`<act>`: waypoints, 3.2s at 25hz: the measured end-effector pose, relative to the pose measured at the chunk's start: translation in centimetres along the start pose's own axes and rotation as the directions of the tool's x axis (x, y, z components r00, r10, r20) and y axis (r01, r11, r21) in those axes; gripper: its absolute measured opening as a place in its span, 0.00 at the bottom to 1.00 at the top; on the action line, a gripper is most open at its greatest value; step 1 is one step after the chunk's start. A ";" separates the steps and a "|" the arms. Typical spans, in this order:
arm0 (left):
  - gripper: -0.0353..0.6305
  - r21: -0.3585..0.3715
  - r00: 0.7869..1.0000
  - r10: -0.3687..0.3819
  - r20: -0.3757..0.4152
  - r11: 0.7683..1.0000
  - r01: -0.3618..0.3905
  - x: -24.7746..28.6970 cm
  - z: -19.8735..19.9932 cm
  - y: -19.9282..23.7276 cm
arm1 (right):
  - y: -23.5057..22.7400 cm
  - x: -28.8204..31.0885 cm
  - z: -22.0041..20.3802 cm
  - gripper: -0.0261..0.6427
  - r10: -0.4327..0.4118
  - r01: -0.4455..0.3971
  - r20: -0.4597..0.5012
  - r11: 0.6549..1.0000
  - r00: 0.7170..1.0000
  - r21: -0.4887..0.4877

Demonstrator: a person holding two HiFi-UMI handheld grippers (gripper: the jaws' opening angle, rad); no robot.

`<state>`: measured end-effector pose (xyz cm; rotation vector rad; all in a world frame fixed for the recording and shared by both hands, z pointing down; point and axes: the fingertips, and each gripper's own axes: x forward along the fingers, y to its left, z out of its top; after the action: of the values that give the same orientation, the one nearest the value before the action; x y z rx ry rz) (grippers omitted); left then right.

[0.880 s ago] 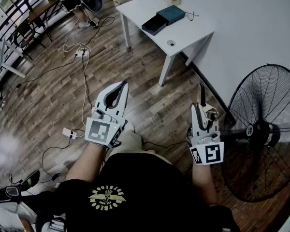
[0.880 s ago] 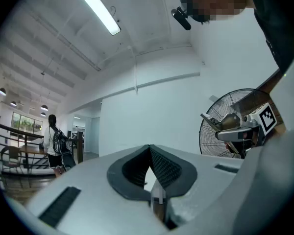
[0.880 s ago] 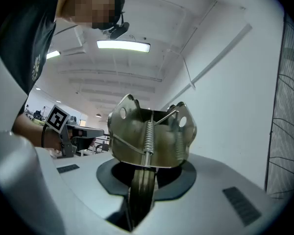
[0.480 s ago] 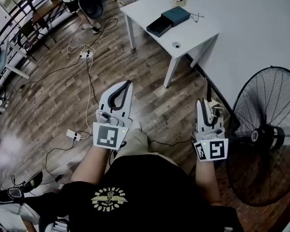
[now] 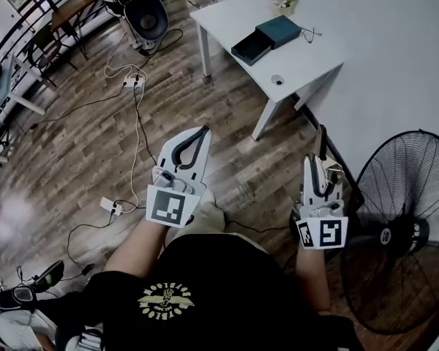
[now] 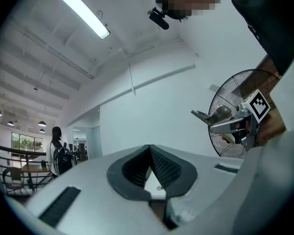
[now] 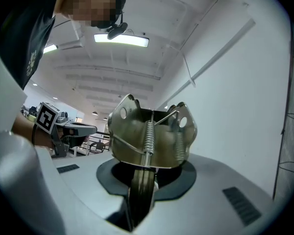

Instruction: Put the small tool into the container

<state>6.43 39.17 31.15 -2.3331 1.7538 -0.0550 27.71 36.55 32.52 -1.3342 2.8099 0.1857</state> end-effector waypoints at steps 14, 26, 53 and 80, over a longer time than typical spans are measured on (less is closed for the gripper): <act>0.06 -0.029 0.998 0.028 -0.048 0.999 -0.029 4.3 -4.0 8.9 | 0.7 9.9 -1.9 0.14 0.025 -0.025 -0.026 0.999 0.999 0.026; 0.06 -0.047 0.999 0.011 -0.040 0.999 -0.013 7.5 -6.3 15.3 | 0.9 16.3 -2.0 0.14 -0.009 0.011 -0.047 1.000 0.999 0.026; 0.06 -0.084 0.998 0.016 -0.060 0.996 -0.021 12.6 -7.6 17.5 | -3.2 21.6 -2.2 0.14 -0.007 0.008 -0.032 0.999 0.999 0.047; 0.06 -0.117 0.991 -0.032 -0.127 0.993 0.017 30.2 -12.0 13.2 | -15.7 29.6 -8.1 0.14 0.120 -0.109 -0.075 0.984 0.990 0.141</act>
<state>0.70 5.08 37.11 -2.4847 1.8336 -0.1136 21.32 2.96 36.90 -1.1797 2.9086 -0.0616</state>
